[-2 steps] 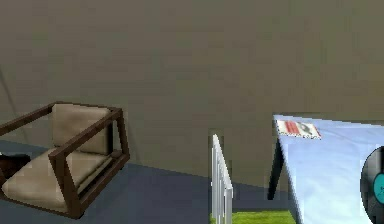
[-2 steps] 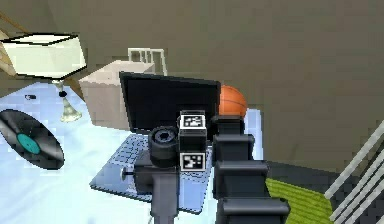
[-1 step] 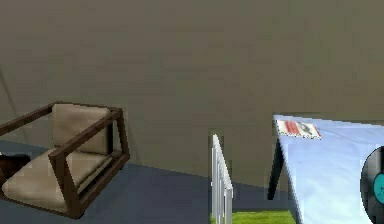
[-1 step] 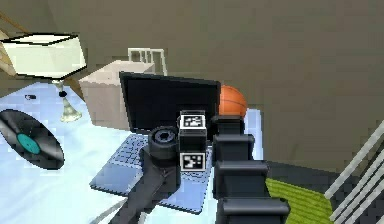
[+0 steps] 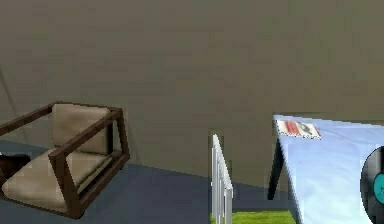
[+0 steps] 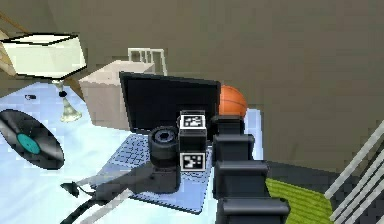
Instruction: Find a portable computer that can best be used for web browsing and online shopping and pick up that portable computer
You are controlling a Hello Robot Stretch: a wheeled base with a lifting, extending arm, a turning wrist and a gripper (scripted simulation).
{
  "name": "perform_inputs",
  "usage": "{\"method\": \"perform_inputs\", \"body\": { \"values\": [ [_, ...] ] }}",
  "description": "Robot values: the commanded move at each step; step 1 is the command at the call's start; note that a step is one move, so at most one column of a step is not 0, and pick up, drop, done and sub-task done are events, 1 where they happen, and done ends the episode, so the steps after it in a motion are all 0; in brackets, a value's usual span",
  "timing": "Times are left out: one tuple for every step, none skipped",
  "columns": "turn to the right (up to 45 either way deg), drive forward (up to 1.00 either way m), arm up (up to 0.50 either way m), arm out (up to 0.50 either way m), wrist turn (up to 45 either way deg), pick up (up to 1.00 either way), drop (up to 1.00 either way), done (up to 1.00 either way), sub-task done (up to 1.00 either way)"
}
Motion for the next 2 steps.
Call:
{"method": "perform_inputs", "body": {
  "values": [
    [0.0, 0.0, 0.0, 0.0, 45.0, 0.0, 0.0, 0.0, 0.0],
    [0.0, 0.0, 0.0, 0.0, 45.0, 0.0, 0.0, 0.0, 0.0]
  ]
}}
